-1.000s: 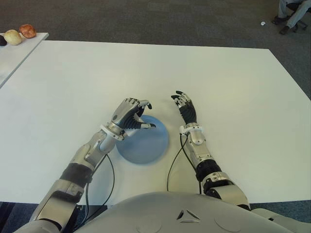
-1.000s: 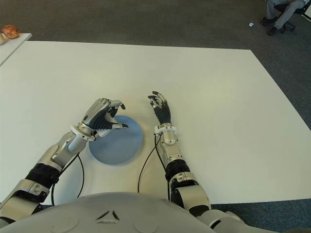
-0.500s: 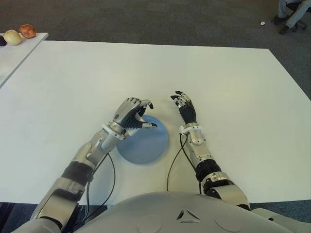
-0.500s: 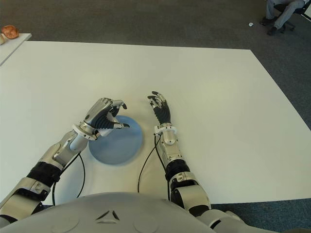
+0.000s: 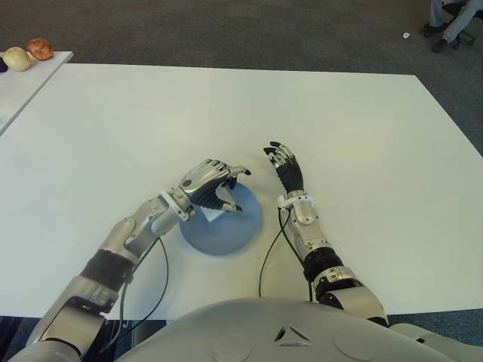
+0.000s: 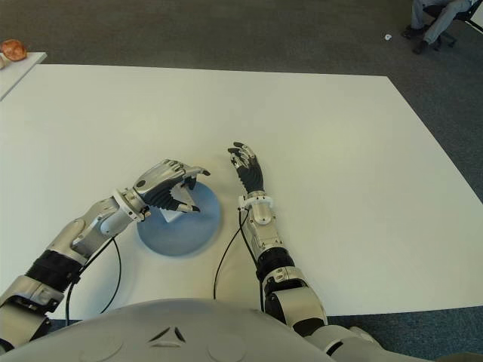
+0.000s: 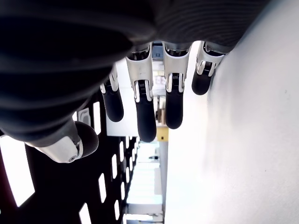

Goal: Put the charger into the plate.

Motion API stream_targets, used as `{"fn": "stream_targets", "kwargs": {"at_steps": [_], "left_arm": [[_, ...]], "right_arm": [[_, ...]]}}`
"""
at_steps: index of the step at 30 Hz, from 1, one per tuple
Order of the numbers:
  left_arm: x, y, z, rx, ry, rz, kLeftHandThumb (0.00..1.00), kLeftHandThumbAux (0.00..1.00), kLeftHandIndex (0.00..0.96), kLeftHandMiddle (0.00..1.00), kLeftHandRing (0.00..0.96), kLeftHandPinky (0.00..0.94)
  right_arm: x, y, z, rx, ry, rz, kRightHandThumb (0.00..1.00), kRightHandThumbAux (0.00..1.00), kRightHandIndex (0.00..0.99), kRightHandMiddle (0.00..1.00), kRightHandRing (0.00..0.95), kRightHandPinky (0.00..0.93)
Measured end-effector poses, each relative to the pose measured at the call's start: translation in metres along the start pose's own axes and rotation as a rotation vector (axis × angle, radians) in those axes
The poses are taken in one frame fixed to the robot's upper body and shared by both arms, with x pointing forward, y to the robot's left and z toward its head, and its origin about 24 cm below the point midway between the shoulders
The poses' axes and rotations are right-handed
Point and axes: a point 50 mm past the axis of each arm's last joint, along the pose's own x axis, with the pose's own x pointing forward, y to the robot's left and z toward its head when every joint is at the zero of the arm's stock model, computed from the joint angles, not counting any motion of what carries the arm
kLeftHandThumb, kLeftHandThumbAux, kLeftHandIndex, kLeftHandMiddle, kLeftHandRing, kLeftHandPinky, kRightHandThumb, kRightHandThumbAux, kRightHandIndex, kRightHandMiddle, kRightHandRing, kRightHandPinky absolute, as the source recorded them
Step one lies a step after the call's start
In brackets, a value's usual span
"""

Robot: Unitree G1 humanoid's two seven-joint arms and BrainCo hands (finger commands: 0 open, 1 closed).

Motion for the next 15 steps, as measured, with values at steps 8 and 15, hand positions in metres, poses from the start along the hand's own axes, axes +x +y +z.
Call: {"fn": "stream_targets", "kwargs": {"at_steps": [8,15], "left_arm": [[-0.003,0.010,0.009,0.034,-0.013,-0.025,0.110,0.334,0.000,0.000,0.000,0.000],[-0.005,0.014,0.012,0.047,-0.025,-0.039,0.093,0.332,0.000,0.000,0.000,0.000]], "right_arm": [[0.000,0.001,0.000,-0.007,0.008,-0.008,0.000,0.488,0.187,0.227,0.165,0.055],[0.001,0.002,0.000,-0.010,0.016,-0.007,0.000,0.504,0.193,0.198,0.138,0.055]]}}
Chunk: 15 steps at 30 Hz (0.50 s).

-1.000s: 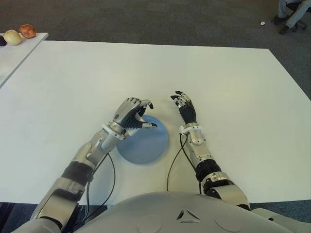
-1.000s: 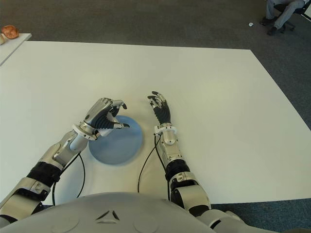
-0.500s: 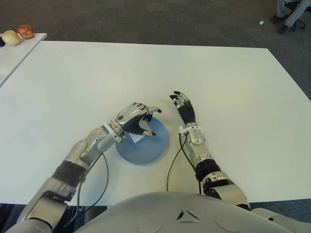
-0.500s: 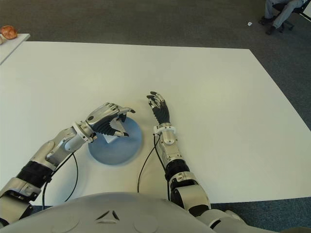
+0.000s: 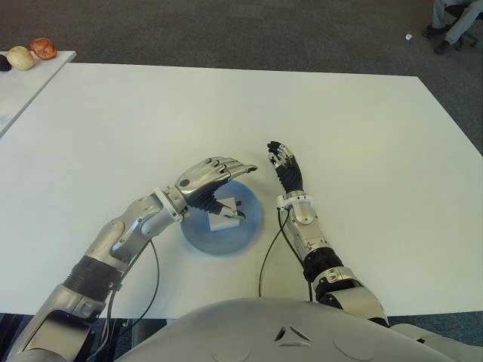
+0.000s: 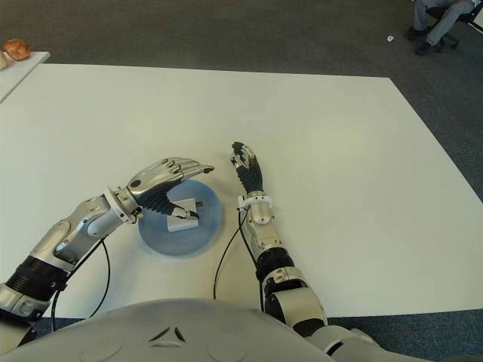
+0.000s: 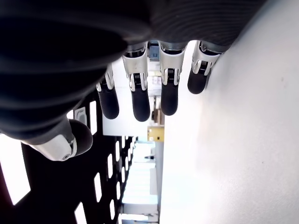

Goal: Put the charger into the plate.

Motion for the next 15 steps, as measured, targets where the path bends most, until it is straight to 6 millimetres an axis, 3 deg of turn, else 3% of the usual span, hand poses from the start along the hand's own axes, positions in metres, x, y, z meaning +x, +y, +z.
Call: {"fn": "stream_targets", "kwargs": {"at_steps": [15], "left_arm": [[-0.0042,0.0079,0.0020,0.033,0.001,-0.025,0.074,0.344,0.000,0.000,0.000,0.000]], "right_arm": [[0.0002,0.0002,0.0000,0.004,0.001,-0.001,0.000,0.506,0.212,0.184,0.123,0.058]]}}
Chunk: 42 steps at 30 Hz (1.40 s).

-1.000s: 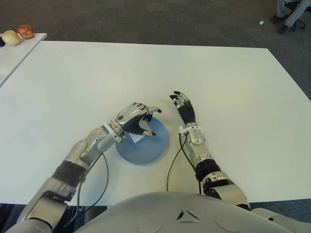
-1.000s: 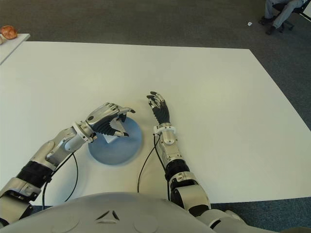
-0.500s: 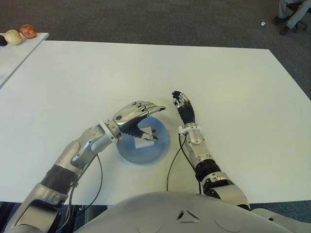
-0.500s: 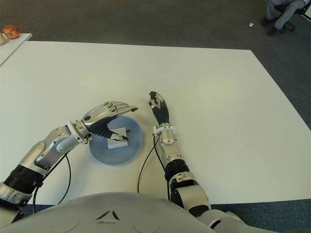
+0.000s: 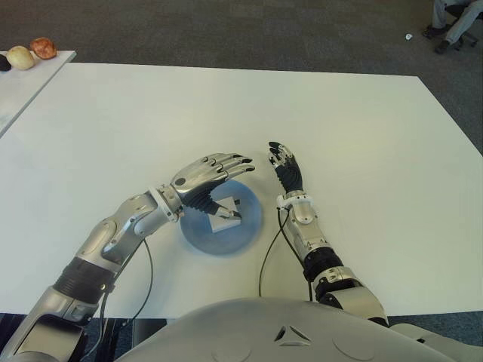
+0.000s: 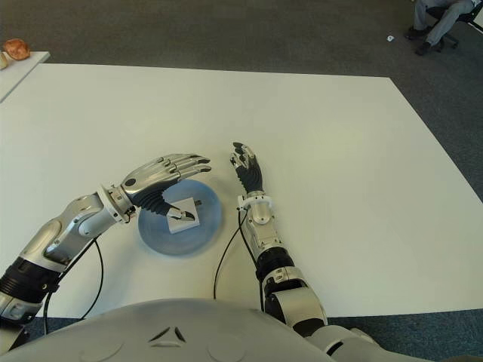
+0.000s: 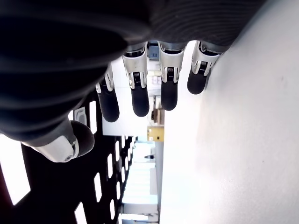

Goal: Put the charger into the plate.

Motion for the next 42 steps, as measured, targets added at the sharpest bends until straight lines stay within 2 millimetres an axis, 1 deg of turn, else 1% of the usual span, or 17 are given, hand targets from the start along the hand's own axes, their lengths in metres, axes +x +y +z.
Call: {"fn": "stream_targets", "kwargs": {"at_steps": [6,11,14,15,21,24,26,30,34,38,42], "left_arm": [[-0.001,0.002,0.002,0.000,0.002,-0.001,0.072,0.360,0.000,0.000,0.000,0.000],[-0.003,0.003,0.002,-0.010,0.007,0.013,0.065,0.371,0.000,0.000,0.000,0.000],[-0.005,0.006,-0.001,-0.033,0.023,0.041,0.062,0.391,0.000,0.000,0.000,0.000],[-0.005,0.009,-0.002,-0.048,0.033,0.059,0.066,0.412,0.000,0.000,0.000,0.000],[-0.007,0.028,-0.018,-0.203,0.129,0.221,0.090,0.486,0.005,0.010,0.000,0.000],[-0.009,0.036,-0.031,-0.304,0.191,0.291,0.100,0.517,0.017,0.022,0.000,0.000],[-0.011,0.038,-0.040,-0.388,0.237,0.341,0.104,0.539,0.028,0.030,0.004,0.000],[-0.015,0.033,-0.056,-0.577,0.310,0.444,0.104,0.604,0.042,0.038,0.011,0.008],[-0.025,0.022,-0.072,-0.728,0.365,0.537,0.075,0.659,0.036,0.034,0.009,0.001],[-0.040,0.009,-0.084,-0.790,0.452,0.611,0.038,0.685,0.021,0.025,0.002,0.000],[-0.049,-0.001,-0.085,-0.825,0.509,0.674,0.011,0.689,0.011,0.019,0.000,0.000]], "right_arm": [[0.000,0.000,0.000,0.000,0.002,-0.002,0.000,0.498,0.205,0.190,0.130,0.051],[0.000,0.000,0.000,0.002,0.003,-0.003,0.000,0.501,0.204,0.220,0.163,0.079],[0.000,0.000,0.000,0.006,0.003,-0.003,0.000,0.516,0.197,0.225,0.164,0.061],[0.000,0.000,0.000,0.008,0.004,-0.002,0.000,0.517,0.192,0.231,0.166,0.051],[0.000,-0.001,-0.001,0.019,0.004,0.004,0.000,0.497,0.176,0.270,0.188,0.038],[0.000,-0.001,-0.002,0.021,0.006,0.004,0.000,0.490,0.176,0.290,0.199,0.037],[0.000,-0.002,-0.002,0.022,0.005,0.003,0.000,0.489,0.178,0.302,0.205,0.043],[0.001,-0.001,-0.002,0.023,-0.002,0.005,0.000,0.494,0.185,0.322,0.217,0.051],[0.002,-0.001,-0.002,0.023,-0.002,0.005,0.000,0.501,0.191,0.334,0.225,0.055],[0.003,-0.001,-0.003,0.026,-0.001,0.000,0.000,0.499,0.190,0.336,0.227,0.059],[0.003,-0.003,-0.003,0.032,-0.001,-0.001,0.000,0.489,0.183,0.331,0.225,0.057]]}}
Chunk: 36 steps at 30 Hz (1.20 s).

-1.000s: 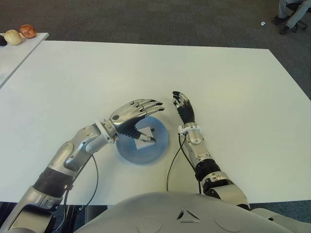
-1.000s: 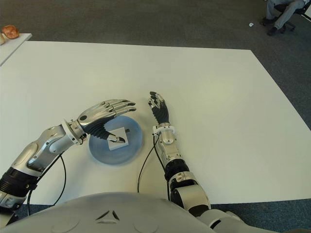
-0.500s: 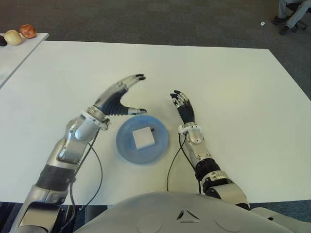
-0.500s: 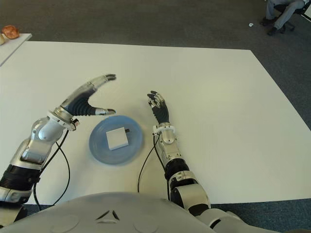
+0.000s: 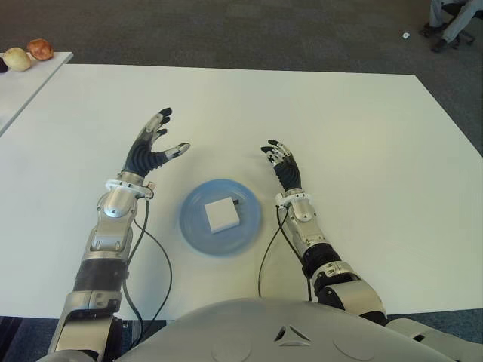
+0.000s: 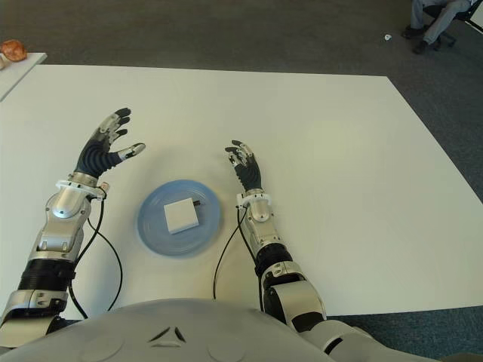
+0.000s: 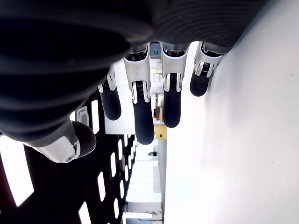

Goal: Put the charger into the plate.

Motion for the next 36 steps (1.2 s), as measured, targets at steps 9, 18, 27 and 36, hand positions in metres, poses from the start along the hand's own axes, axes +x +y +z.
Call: {"fn": "stream_targets", "kwargs": {"at_steps": [9,18,27,36], "left_arm": [[-0.022,-0.021,-0.013,-0.074,0.054,0.063,0.010,0.709,0.011,0.024,0.006,0.002],[-0.031,-0.019,-0.020,-0.089,0.111,0.077,0.004,0.690,0.000,0.005,0.000,0.000],[-0.063,-0.023,-0.033,-0.183,0.258,0.108,0.000,0.677,0.000,0.000,0.000,0.000],[-0.073,-0.023,-0.054,-0.224,0.327,0.129,0.000,0.659,0.000,0.000,0.000,0.000]], "right_arm": [[0.000,0.000,0.000,0.004,-0.005,0.008,0.000,0.495,0.177,0.340,0.236,0.070],[0.001,-0.001,0.000,0.011,-0.005,0.004,0.000,0.495,0.174,0.359,0.257,0.103],[0.001,-0.004,0.000,0.029,-0.005,0.003,0.000,0.493,0.157,0.346,0.254,0.095],[0.001,-0.005,-0.001,0.038,0.003,0.005,0.000,0.490,0.155,0.335,0.251,0.096]]}}
